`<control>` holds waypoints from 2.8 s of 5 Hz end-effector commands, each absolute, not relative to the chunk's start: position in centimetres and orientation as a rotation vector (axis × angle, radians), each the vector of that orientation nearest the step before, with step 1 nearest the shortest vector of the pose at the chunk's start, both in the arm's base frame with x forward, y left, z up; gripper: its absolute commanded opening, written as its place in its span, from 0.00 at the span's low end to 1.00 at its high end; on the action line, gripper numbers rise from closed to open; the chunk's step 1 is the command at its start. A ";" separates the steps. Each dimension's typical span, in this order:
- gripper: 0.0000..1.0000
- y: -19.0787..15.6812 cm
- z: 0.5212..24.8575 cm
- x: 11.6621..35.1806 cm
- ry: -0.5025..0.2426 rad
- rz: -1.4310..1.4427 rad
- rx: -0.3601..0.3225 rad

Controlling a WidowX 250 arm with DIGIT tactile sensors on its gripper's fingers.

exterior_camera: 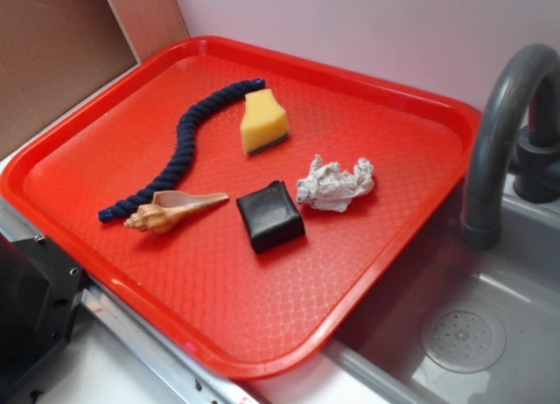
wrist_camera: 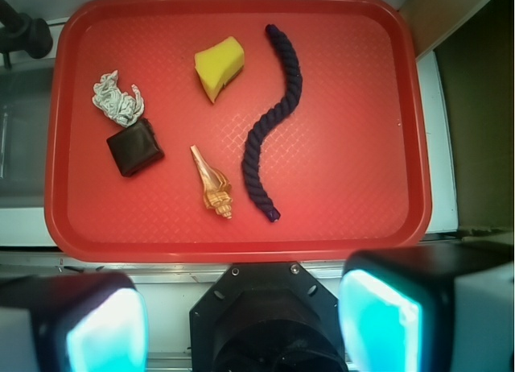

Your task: Grab the green sponge.

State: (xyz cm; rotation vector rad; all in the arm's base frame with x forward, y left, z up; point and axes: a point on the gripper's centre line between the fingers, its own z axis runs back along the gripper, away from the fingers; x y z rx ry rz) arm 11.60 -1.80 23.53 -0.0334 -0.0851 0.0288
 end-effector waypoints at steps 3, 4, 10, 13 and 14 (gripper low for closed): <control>1.00 -1.5 22.7 16.3 -0.123 0.303 -0.091; 1.00 -1.3 21.7 18.9 -0.165 0.494 -0.121; 1.00 -1.7 7.1 30.4 -0.053 0.677 -0.069; 0.68 -3.5 2.5 28.3 0.046 0.601 -0.130; 0.00 -3.2 2.8 27.8 0.037 0.599 -0.141</control>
